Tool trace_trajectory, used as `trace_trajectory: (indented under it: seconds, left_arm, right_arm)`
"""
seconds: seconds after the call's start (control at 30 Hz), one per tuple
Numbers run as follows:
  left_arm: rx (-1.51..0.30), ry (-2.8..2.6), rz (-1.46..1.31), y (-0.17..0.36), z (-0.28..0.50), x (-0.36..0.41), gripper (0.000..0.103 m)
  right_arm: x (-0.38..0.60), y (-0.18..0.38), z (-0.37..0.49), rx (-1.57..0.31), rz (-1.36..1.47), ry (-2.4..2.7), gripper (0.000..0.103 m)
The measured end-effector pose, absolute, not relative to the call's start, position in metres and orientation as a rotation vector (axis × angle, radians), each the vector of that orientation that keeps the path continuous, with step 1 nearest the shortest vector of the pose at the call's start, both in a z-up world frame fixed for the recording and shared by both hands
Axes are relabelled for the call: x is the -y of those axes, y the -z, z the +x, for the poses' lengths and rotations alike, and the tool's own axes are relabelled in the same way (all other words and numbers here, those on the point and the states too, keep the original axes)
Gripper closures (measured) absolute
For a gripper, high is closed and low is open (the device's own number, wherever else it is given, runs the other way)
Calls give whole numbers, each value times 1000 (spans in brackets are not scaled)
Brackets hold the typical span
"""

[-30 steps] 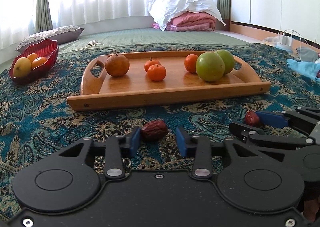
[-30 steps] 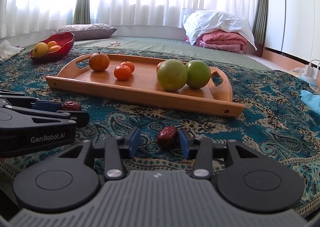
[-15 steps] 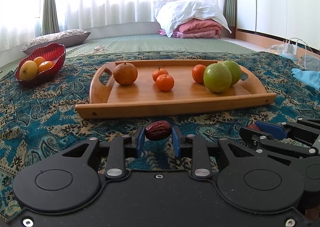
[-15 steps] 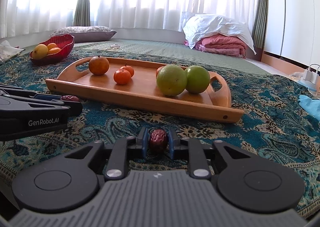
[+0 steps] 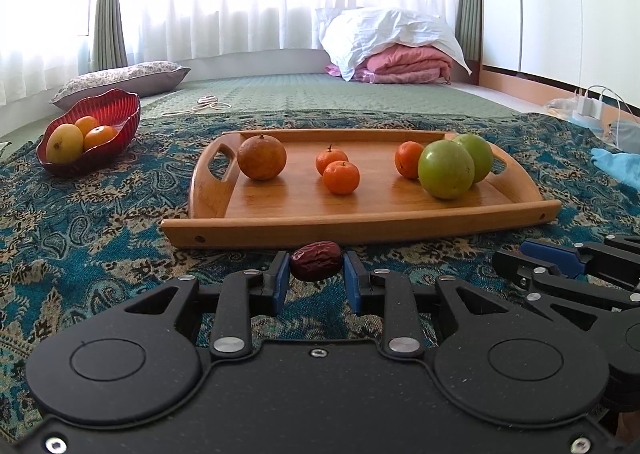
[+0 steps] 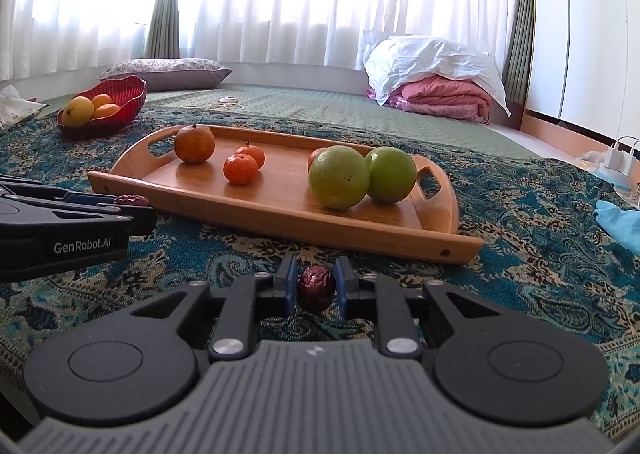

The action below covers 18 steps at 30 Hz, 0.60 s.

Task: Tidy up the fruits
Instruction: 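Grasp a red date with the left gripper while the right gripper grasps another date, then carry both red dates with both grippers over the tray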

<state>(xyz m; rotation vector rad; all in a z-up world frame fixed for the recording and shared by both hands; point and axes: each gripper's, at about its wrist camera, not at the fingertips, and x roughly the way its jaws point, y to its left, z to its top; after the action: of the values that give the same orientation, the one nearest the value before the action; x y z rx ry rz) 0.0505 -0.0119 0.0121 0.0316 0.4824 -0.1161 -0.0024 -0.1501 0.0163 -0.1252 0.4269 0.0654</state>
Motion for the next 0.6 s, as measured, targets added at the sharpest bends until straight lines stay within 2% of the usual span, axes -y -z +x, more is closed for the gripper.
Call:
trace_trajectory:
  seconds: [0.6]
  left_arm:
    - [-449, 74, 2, -35, 85, -5, 76]
  right_arm:
    - [166, -48, 34, -344, -93, -14, 79]
